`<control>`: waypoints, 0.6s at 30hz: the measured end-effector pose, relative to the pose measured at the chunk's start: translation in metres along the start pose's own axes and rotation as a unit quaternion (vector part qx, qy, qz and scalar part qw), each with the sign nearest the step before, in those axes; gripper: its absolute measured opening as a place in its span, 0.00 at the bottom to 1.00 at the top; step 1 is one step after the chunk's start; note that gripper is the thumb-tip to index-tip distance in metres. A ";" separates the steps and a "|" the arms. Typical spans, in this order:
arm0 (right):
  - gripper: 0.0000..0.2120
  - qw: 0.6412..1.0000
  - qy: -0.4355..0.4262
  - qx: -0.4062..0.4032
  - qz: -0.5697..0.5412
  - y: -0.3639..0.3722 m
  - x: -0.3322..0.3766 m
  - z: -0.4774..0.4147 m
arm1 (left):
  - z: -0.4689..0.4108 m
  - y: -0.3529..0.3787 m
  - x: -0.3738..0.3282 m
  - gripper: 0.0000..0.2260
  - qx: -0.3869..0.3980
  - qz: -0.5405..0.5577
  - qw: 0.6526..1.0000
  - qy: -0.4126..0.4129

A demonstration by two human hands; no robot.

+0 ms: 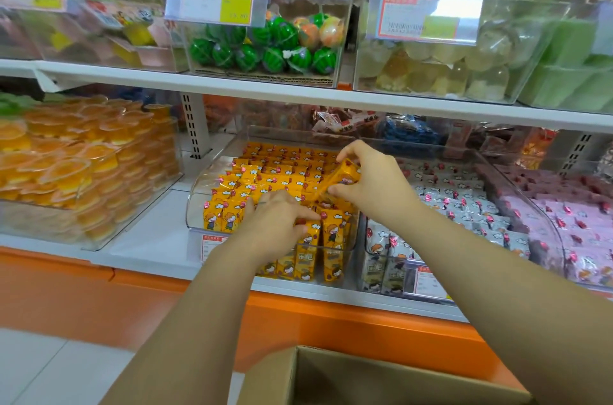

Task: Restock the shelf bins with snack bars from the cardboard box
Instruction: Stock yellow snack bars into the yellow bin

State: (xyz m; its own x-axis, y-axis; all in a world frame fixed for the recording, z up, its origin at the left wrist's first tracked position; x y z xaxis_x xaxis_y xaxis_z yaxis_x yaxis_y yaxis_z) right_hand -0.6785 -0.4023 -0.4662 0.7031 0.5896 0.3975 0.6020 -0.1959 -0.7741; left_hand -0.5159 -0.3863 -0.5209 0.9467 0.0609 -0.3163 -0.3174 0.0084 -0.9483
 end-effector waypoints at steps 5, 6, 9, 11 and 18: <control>0.24 0.999 -0.004 0.005 -0.034 0.021 -0.006 -0.013 | 0.000 0.000 0.000 0.15 0.003 0.024 1.000 -0.001; 0.24 0.999 -0.008 0.012 -0.034 0.023 -0.006 -0.014 | 0.000 0.000 0.001 0.15 -0.002 0.031 1.000 -0.002; 0.20 0.999 -0.023 0.046 -0.010 0.025 -0.007 -0.020 | 0.001 0.000 0.002 0.15 -0.023 0.041 0.999 0.005; 0.20 0.997 -0.035 0.063 0.011 0.027 -0.008 -0.023 | 0.000 0.002 0.003 0.15 -0.026 0.045 0.999 0.007; 0.21 0.964 -0.118 0.207 0.119 0.037 -0.008 -0.027 | -0.004 0.003 0.004 0.19 -0.059 0.070 0.996 -0.016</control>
State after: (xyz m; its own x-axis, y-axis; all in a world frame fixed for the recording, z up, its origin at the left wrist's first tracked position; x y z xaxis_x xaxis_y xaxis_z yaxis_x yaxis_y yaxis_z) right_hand -0.6519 -0.4359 -0.4849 0.6676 0.7378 0.1001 0.1987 -0.0470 -0.9789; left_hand -0.5128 -0.3904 -0.5250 0.8904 0.0857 -0.4470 -0.4362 -0.1204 -0.8918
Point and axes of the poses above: each hand's wrist, its own z-axis away from the middle knuckle, its own y-axis out of the palm, x = y × z, the point moved 1 cm from there along -z, towards the middle knuckle, and after that the axes turned 15 degrees about -y, right-handed, at the moved point
